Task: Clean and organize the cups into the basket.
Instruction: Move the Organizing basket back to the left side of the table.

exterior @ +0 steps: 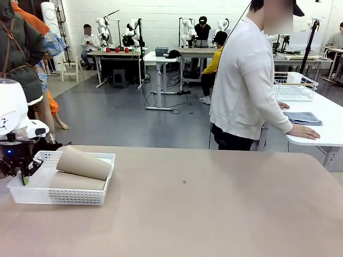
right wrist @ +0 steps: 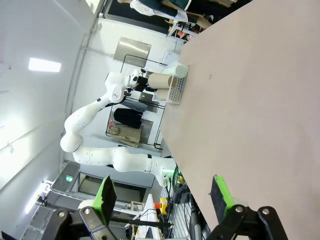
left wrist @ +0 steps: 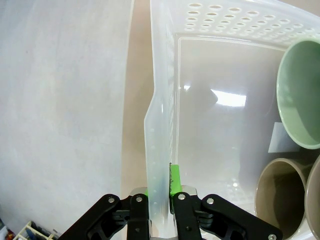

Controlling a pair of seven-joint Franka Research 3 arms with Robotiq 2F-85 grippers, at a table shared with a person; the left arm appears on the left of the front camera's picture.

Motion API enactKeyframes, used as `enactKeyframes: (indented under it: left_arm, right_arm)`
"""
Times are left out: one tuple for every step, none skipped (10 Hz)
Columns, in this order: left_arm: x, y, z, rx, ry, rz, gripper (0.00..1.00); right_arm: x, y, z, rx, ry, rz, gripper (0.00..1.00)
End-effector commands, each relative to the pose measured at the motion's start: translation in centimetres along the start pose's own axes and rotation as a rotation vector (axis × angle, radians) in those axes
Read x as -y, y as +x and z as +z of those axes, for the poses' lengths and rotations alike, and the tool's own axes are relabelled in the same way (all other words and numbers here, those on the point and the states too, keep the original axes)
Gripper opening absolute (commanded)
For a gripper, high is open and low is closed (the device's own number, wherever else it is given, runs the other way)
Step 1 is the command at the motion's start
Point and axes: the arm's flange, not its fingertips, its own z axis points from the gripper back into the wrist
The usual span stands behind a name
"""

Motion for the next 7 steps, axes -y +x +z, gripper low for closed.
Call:
enactKeyframes:
  left_arm:
    - [-0.84,0.18,-0.97,0.014,0.038,-0.001,0.06]
    - [-0.86,0.54,-1.41,0.016,0.039,-0.015,0.06]
    - [-0.75,0.96,-1.67,0.010,0.032,-0.012,0.55]
    - [-0.68,1.04,-1.67,0.014,0.027,-0.025,0.64]
    - [-0.71,0.96,-1.58,0.020,0.028,-0.033,1.00]
    - [-0.58,0.90,-1.32,0.027,0.031,-0.042,1.00]
    - [-0.64,0.86,-1.17,0.029,0.034,-0.043,1.00]
  right_arm:
    - [-0.11,-0.08,-0.02,-0.008,-0.003,0.006,1.00]
    - [-0.11,-0.08,-0.02,-0.008,-0.003,0.006,1.00]
    - [-0.11,-0.08,-0.02,-0.008,-0.003,0.006,1.00]
    - [-0.11,-0.08,-0.02,-0.008,-0.003,0.006,1.00]
    - [-0.11,-0.08,-0.02,-0.008,-0.003,0.006,1.00]
    - [-0.11,-0.08,-0.02,-0.008,-0.003,0.006,1.00]
    - [-0.11,-0.08,-0.02,-0.008,-0.003,0.006,1.00]
